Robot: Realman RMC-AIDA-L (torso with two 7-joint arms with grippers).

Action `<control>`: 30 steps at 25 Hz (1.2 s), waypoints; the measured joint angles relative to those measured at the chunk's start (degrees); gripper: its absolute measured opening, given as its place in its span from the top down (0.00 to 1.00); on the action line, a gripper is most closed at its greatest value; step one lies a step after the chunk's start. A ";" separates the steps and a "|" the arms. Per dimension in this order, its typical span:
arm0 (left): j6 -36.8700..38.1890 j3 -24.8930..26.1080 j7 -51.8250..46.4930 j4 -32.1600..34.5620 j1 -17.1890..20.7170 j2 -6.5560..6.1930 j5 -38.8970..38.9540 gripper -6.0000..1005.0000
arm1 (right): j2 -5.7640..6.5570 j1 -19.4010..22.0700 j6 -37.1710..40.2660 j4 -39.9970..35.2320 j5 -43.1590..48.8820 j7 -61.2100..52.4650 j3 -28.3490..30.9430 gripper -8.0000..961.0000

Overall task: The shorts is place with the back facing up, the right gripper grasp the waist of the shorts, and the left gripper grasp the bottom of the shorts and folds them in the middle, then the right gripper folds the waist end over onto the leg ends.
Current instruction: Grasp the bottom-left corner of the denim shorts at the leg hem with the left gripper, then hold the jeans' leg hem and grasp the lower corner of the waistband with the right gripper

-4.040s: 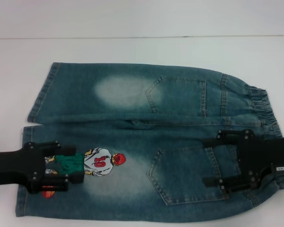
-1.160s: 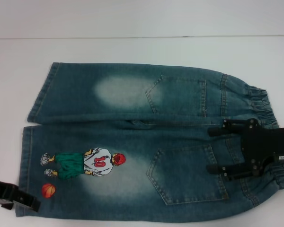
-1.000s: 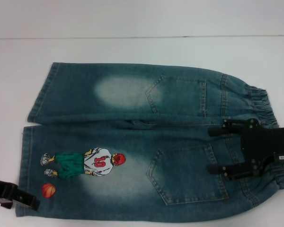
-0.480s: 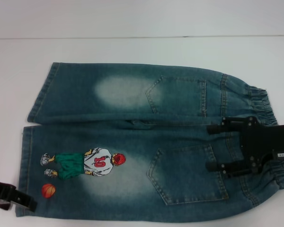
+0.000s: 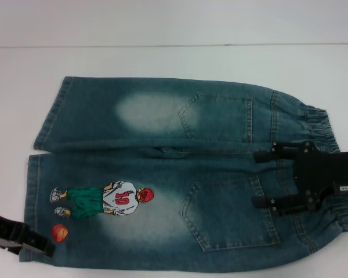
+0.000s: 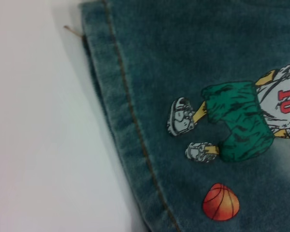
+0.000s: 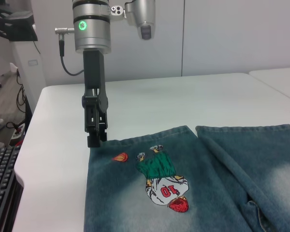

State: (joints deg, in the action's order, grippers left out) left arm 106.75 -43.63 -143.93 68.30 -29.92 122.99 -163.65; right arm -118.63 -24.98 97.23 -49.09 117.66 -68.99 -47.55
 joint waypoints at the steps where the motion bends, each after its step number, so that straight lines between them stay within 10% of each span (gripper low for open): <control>1: 0.01 -0.16 -0.03 -0.25 -0.16 0.02 0.01 0.26 | -0.02 0.00 -0.01 0.00 0.00 0.00 0.00 0.07; 16: -1.16 -1.13 0.08 -1.42 -0.65 0.40 0.28 0.28 | -0.16 0.02 -1.01 -0.05 0.03 0.45 0.00 0.07; 30: -4.40 -2.09 0.10 -1.11 -1.37 0.70 0.46 0.74 | -0.38 0.39 -2.06 0.09 -0.32 0.59 0.16 0.07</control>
State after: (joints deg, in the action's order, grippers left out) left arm 102.34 -45.72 -143.83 67.19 -31.29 123.69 -163.19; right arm -119.01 -24.59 95.18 -49.00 117.34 -68.40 -47.38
